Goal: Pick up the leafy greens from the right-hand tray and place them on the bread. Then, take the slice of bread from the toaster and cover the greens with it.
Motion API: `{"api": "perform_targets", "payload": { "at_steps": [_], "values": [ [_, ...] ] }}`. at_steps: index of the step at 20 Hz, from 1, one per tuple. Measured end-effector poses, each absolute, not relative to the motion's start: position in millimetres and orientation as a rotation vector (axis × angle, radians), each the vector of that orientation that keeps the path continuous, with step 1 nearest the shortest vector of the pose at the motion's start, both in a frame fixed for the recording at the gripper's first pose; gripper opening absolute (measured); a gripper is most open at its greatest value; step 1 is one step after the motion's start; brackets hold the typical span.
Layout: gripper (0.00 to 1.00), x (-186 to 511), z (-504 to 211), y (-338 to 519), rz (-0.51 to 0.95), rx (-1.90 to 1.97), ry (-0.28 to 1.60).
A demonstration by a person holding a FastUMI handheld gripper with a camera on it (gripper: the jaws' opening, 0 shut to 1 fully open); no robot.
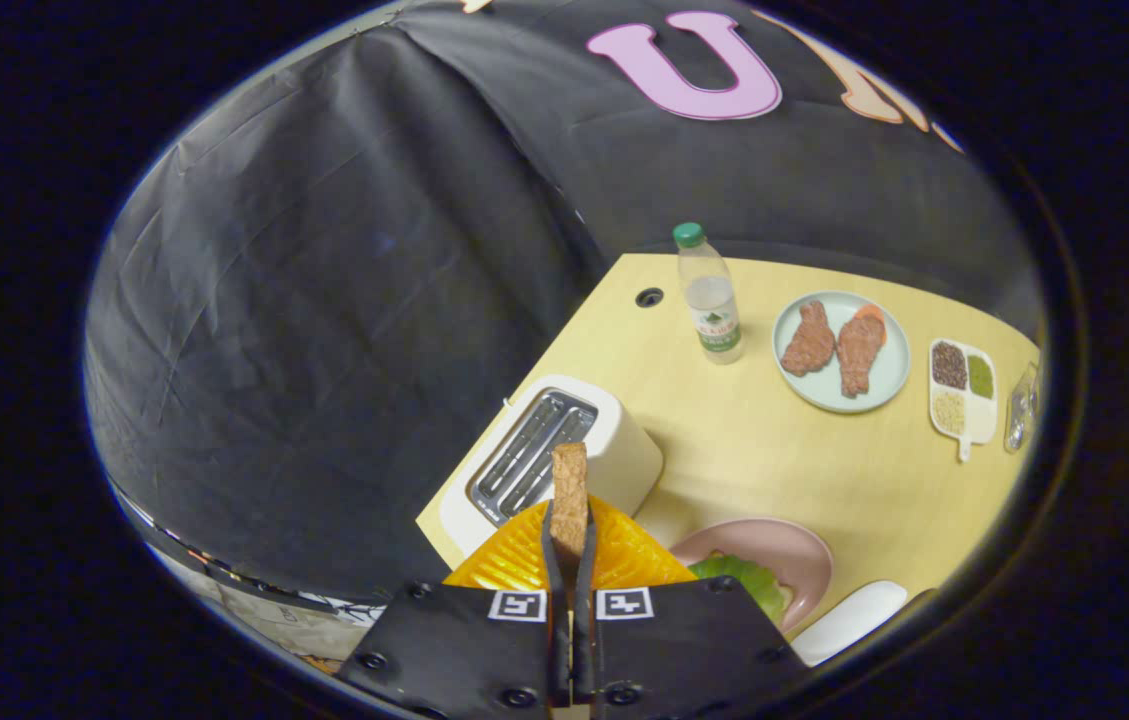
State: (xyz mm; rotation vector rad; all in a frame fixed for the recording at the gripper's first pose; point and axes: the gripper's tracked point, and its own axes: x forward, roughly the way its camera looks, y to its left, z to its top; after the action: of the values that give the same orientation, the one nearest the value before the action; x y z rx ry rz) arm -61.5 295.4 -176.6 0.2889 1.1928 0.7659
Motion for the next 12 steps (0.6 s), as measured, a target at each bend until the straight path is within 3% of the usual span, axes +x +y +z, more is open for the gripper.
{"api": "perform_targets", "payload": {
  "at_steps": [12],
  "values": [
    [0.04, -103.5, -258.9, 230.1, 0.64, 0.386, 1.326]
  ]
}}
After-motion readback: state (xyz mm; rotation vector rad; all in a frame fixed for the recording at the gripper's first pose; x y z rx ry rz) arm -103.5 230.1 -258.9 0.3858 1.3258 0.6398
